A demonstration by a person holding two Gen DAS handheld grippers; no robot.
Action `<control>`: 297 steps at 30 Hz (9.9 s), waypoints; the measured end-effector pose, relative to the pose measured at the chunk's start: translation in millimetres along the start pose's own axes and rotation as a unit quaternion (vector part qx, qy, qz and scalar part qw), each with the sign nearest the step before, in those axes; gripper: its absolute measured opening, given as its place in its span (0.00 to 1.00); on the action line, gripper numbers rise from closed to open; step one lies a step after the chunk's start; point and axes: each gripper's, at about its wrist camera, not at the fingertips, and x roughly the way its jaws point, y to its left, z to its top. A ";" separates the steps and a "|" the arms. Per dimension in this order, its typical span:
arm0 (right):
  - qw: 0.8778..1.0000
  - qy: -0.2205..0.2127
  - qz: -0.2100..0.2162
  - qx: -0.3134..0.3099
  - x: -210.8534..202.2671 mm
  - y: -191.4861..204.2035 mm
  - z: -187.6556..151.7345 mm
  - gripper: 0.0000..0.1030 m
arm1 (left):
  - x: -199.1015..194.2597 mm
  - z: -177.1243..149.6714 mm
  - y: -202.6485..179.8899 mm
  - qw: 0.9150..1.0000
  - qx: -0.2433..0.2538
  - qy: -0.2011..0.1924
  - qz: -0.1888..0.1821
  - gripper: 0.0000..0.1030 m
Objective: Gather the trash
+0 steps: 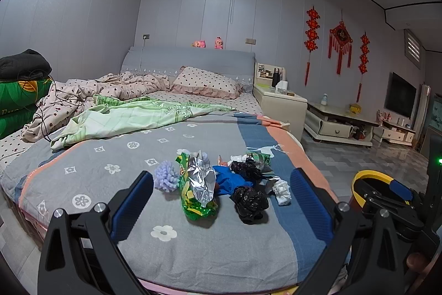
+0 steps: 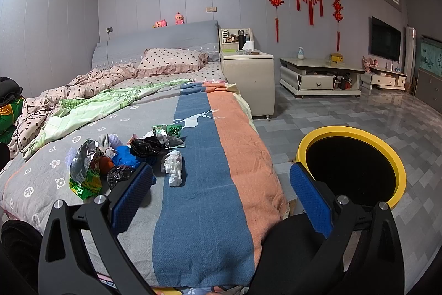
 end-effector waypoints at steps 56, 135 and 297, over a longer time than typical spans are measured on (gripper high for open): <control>0.999 0.037 0.003 -0.025 30.6 -2.0 5.3 0.92 | 40.4 -10.8 5.9 0.996 0.005 0.083 0.014 0.93; 0.952 0.179 0.221 -0.117 195.6 61.5 8.7 0.21 | 205.7 -40.3 54.6 0.972 -0.007 0.233 0.008 0.15; 0.994 0.056 0.096 0.007 88.5 -58.1 158.7 0.85 | 213.2 87.7 -32.0 0.982 0.011 0.169 -0.078 0.89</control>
